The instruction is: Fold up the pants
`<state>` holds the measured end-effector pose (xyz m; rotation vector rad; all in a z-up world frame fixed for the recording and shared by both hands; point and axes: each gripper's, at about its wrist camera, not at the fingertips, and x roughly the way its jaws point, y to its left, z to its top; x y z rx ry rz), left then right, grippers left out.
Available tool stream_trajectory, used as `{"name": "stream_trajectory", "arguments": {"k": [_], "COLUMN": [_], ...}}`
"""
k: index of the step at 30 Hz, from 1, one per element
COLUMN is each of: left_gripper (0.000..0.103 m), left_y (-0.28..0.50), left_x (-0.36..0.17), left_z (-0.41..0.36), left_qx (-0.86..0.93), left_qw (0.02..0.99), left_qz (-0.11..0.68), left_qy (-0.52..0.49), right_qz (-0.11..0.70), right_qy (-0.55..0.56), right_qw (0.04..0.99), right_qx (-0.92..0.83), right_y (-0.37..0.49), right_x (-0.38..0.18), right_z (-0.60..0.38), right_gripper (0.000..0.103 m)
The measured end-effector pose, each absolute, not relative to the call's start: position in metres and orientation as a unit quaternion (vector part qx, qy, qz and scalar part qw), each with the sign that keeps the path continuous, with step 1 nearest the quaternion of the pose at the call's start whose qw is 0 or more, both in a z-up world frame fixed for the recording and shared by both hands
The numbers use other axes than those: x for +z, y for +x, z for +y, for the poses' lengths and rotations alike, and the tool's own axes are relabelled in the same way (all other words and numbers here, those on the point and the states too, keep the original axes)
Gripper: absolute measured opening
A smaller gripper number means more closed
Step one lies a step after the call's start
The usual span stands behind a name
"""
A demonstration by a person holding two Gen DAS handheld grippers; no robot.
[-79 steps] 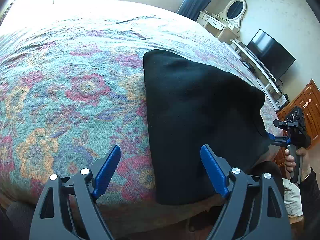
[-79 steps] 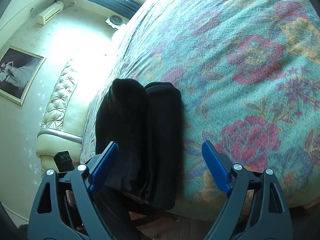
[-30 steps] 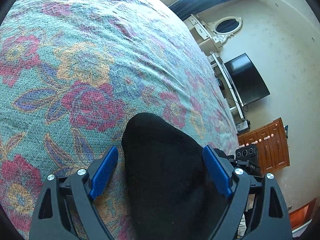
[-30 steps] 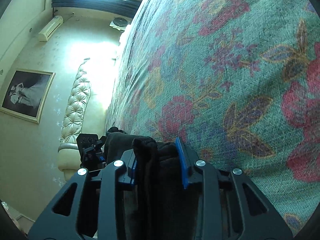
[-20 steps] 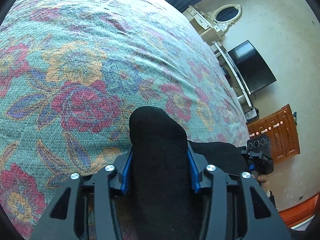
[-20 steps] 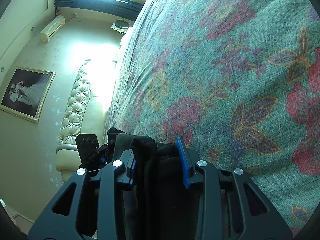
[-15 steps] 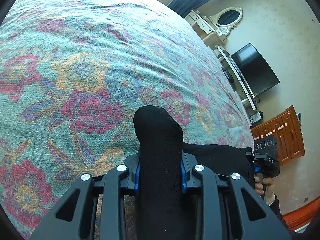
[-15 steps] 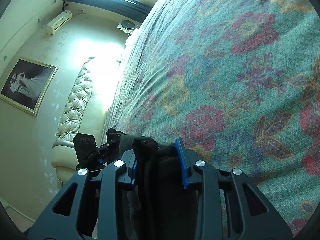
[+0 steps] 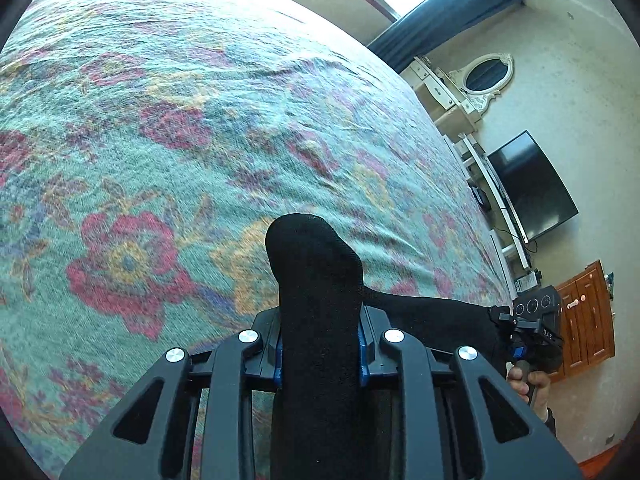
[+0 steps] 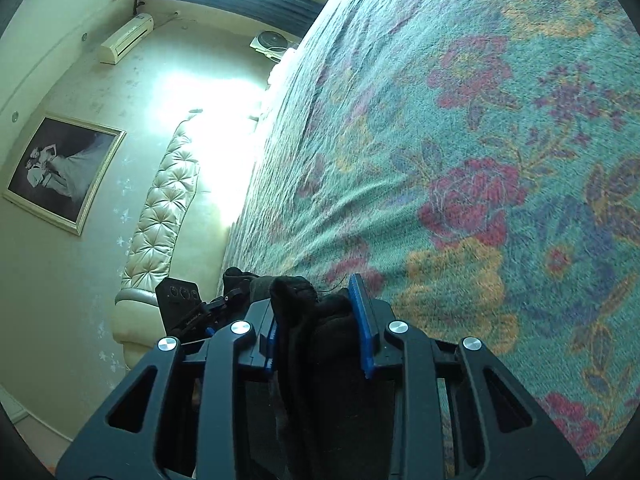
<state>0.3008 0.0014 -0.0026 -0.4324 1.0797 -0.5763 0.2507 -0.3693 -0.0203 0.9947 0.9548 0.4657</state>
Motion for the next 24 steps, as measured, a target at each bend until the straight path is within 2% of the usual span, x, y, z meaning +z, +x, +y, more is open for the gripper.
{"name": "stream_trajectory", "arguments": {"k": [10, 15, 18, 23, 24], "left_gripper": [0.027, 0.037, 0.044, 0.065, 0.066], "left_y": [0.352, 0.353, 0.352, 0.339, 0.335], "left_x": [-0.025, -0.043, -0.045, -0.032, -0.029], "left_z": [0.012, 0.018, 0.021, 0.026, 0.028], "left_qx": [-0.254, -0.257, -0.27, -0.252, -0.244], "left_qw": [0.797, 0.791, 0.786, 0.805, 0.81], "left_qz": [0.512, 0.512, 0.507, 0.494, 0.491], "left_qy": [-0.193, -0.216, -0.229, -0.213, -0.21], "right_qz": [0.453, 0.447, 0.442, 0.437, 0.439], "right_qy": [0.481, 0.498, 0.505, 0.491, 0.482], "right_qw": [0.725, 0.715, 0.713, 0.733, 0.739], "right_qx": [0.195, 0.2, 0.201, 0.176, 0.171], "right_y": [0.288, 0.285, 0.281, 0.253, 0.245], "right_x": [-0.058, -0.063, -0.058, -0.042, -0.038], "right_z": [-0.374, -0.377, -0.38, -0.387, -0.387], "right_gripper": [0.029, 0.032, 0.043, 0.061, 0.062]}}
